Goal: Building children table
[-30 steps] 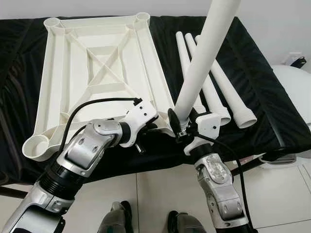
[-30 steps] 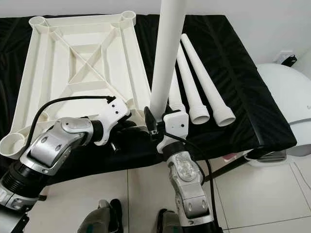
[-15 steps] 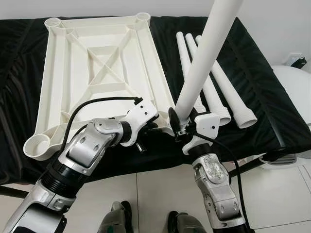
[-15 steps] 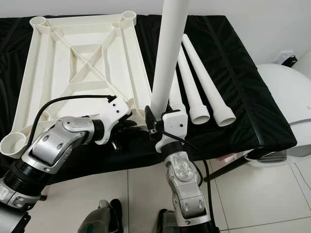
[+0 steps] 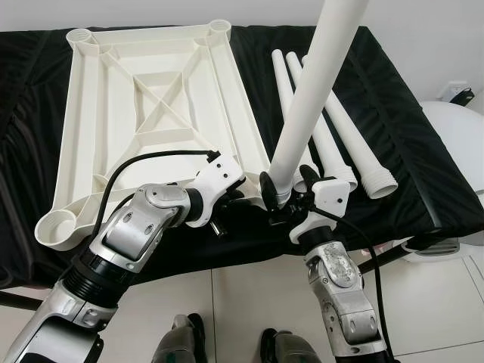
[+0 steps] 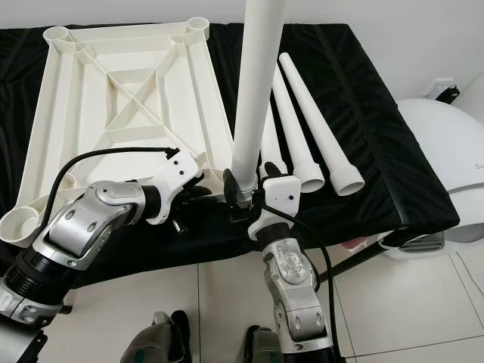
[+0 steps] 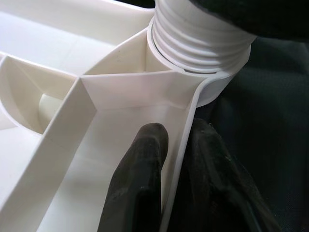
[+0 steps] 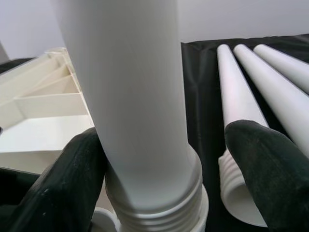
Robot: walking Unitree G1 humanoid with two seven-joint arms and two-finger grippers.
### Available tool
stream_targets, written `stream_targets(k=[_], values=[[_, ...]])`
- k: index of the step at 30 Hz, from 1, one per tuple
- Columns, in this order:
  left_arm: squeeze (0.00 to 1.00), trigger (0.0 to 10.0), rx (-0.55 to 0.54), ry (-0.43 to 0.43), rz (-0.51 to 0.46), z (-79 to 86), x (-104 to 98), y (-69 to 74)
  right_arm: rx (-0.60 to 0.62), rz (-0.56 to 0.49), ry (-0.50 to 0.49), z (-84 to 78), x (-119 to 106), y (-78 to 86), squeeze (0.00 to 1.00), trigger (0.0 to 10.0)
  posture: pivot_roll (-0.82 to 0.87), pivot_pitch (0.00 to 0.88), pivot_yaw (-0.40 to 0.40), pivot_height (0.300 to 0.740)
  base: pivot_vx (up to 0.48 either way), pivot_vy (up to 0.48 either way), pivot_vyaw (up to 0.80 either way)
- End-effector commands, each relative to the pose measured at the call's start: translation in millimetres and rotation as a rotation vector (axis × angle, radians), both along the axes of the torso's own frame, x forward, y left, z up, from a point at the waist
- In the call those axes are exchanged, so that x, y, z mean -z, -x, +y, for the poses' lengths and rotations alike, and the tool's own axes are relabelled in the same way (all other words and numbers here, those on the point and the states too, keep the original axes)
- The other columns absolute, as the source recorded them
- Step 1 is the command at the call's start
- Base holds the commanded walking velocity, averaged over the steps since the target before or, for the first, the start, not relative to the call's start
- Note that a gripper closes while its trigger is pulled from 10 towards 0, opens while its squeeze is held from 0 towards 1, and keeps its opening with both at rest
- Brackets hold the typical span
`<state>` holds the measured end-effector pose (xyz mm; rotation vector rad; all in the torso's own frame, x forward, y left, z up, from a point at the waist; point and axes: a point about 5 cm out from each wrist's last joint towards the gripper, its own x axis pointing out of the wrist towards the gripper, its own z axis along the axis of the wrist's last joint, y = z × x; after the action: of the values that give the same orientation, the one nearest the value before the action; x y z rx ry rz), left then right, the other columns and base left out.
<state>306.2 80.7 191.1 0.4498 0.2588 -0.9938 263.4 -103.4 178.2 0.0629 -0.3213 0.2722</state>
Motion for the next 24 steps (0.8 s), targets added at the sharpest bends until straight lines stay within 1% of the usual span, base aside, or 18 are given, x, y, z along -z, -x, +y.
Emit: stream_targets(k=[1, 2, 3, 5, 7, 8, 9, 10, 11, 12, 13, 16, 17, 20, 22, 24], values=[[0.0, 10.0, -0.056, -0.001, -0.077, 9.7, -13, -6.6, -0.001, 0.02, -0.005, -6.1, 4, -1.1, 0.94, 10.0, -0.03, 0.185, 0.003, 0.74, 0.0, 0.0, 0.0], [0.0, 10.0, -0.054, 0.0, -0.076, 9.4, -13, -6.5, -0.048, 0.006, 0.01, -9.0, 2, -3.0, 0.0, 10.0, -0.03, 0.183, 0.004, 0.74, 0.0, 0.0, 0.0], [0.0, 10.0, -0.052, 0.0, -0.076, 9.1, -13, -6.5, -0.117, -0.002, 0.028, -11.0, 0, -5.2, 0.0, 10.0, -0.03, 0.18, 0.004, 0.74, 0.0, 0.0, 0.0], [0.0, 10.0, -0.052, 0.0, -0.076, 9.1, -13, -6.5, -0.117, -0.002, 0.028, -11.0, 0, -5.2, 0.0, 10.0, -0.03, 0.18, 0.004, 0.74, 0.0, 0.0, 0.0], [0.0, 10.0, -0.047, 0.001, -0.076, 8.0, -13, -6.2, -0.233, -0.014, 0.059, -15.7, -4, -10.0, 0.0, 10.0, -0.04, 0.178, 0.003, 0.74, 0.0, 0.0, 0.0], [0.0, 10.0, -0.047, 0.001, -0.076, 8.0, -13, -6.2, -0.233, -0.014, 0.059, -15.7, -4, -10.0, 0.0, 10.0, -0.04, 0.178, 0.003, 0.74, 0.0, 0.0, 0.0], [0.0, 10.0, -0.046, 0.002, -0.075, 7.5, -13, -6.1, -0.276, -0.018, 0.08, -18.4, -6, -12.6, 0.0, 10.0, -0.04, 0.176, 0.003, 0.74, 0.0, 0.0, 0.0], [0.0, 10.0, -0.046, 0.002, -0.075, 7.5, -13, -6.1, -0.276, -0.018, 0.08, -18.4, -6, -12.6, 0.0, 10.0, -0.04, 0.176, 0.003, 0.74, 0.0, 0.0, 0.0], [0.0, 10.0, -0.044, 0.003, -0.075, 7.1, -13, -5.8, -0.318, -0.02, 0.101, -20.9, -7, -15.3, 0.0, 10.0, -0.04, 0.175, 0.003, 0.74, 0.0, 0.0, 0.0], [0.0, 10.0, -0.044, 0.003, -0.075, 7.1, -13, -5.8, -0.318, -0.02, 0.101, -20.9, -7, -15.3, 0.0, 10.0, -0.04, 0.175, 0.003, 0.74, 0.0, 0.0, 0.0], [0.0, 10.0, -0.043, 0.003, -0.075, 6.7, -13, -5.4, -0.366, -0.029, 0.135, -23.2, -9, -17.6, 0.0, 10.0, -0.03, 0.175, 0.002, 0.74, 0.0, 0.0, 0.0], [0.0, 10.0, -0.042, 0.003, -0.074, 6.6, -12, -5.2, -0.396, -0.034, 0.156, -24.7, -10, -18.9, 0.0, 10.0, -0.03, 0.174, 0.001, 0.74, 0.0, 0.0, 0.0], [0.0, 10.0, -0.042, 0.003, -0.074, 6.6, -12, -4.9, -0.443, -0.027, 0.179, -28.2, -11, -22.5, 0.0, 10.0, -0.03, 0.172, 0.002, 0.74, 0.0, 0.0, 0.0], [0.0, 10.0, -0.042, 0.003, -0.073, 6.7, -12, -4.8, -0.474, -0.021, 0.191, -30.9, -12, -24.9, 0.0, 10.0, -0.03, 0.171, 0.002, 0.74, 0.0, 0.0, 0.0], [0.0, 10.0, -0.042, 0.002, -0.072, 6.9, -12, -4.4, -0.551, -0.013, 0.241, -37.0, -13, -33.0, 0.0, 10.0, -0.03, 0.169, 0.005, 0.74, 0.0, 0.0, 0.0], [0.0, 10.0, -0.041, 0.002, -0.071, 7.0, -12, -4.3, -0.572, -0.014, 0.258, -38.8, -14, -35.6, 0.0, 10.0, -0.03, 0.169, 0.005, 0.74, 0.0, 0.0, 0.0]])
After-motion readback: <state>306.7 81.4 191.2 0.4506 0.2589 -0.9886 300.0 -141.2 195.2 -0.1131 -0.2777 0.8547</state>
